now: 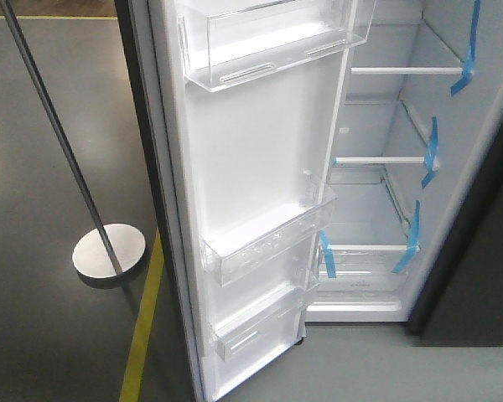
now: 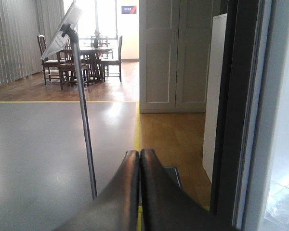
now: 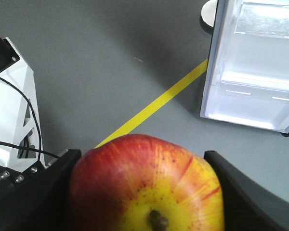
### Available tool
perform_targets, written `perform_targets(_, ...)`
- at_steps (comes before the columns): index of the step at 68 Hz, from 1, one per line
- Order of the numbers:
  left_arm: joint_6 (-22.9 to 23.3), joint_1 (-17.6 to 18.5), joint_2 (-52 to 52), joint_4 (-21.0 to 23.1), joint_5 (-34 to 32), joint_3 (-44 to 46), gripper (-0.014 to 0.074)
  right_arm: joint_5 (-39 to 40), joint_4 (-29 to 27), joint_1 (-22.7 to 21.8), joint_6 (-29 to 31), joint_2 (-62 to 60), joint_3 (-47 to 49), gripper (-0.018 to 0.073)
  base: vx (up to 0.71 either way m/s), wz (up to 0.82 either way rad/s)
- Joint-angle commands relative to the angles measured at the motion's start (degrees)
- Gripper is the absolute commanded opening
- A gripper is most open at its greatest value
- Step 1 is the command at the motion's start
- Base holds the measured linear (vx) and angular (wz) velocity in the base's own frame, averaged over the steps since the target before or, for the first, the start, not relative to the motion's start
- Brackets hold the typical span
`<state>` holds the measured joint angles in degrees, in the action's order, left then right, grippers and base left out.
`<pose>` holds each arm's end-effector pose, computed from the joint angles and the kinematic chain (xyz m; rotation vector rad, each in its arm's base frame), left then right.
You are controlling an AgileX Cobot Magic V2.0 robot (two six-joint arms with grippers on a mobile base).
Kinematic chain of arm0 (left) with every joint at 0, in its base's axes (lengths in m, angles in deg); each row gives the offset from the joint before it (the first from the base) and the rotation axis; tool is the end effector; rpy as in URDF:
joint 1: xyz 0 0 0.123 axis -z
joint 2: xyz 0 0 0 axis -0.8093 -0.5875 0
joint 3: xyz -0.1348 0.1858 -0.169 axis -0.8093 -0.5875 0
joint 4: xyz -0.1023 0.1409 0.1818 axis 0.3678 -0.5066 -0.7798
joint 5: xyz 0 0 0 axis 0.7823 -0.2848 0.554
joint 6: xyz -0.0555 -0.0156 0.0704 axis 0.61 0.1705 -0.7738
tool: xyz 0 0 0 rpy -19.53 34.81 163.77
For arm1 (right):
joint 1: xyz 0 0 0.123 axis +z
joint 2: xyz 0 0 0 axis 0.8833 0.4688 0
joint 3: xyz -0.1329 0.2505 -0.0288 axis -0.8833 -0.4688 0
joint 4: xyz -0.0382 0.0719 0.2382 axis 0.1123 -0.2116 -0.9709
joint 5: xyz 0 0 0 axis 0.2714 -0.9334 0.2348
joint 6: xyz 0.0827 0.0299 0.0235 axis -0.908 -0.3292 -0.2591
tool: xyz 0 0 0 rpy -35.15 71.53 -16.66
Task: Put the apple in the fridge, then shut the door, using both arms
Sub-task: 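Approach the refrigerator door bins, keeping the apple in the right gripper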
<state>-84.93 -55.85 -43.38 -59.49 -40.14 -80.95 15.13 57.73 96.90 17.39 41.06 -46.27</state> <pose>0.0563 0.0017 0.2029 -0.0829 1.5264 -0.0382 0.0357 0.0598 0.3198 -0.9456 2.1837 0.6366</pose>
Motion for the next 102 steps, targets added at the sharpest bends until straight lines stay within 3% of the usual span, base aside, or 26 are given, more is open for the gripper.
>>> perform_targets(1,0.5,-0.1,0.8,0.4,-4.3,-0.4,-0.0006,3.3,-1.2,0.0,0.4,0.3,1.5,0.0193,0.11,-0.04)
perform_targets(102,0.5,-0.1,0.8,0.4,-4.3,-0.4,-0.0006,3.3,-1.2,0.0,0.4,0.3,1.5,0.0193,0.08,-0.03)
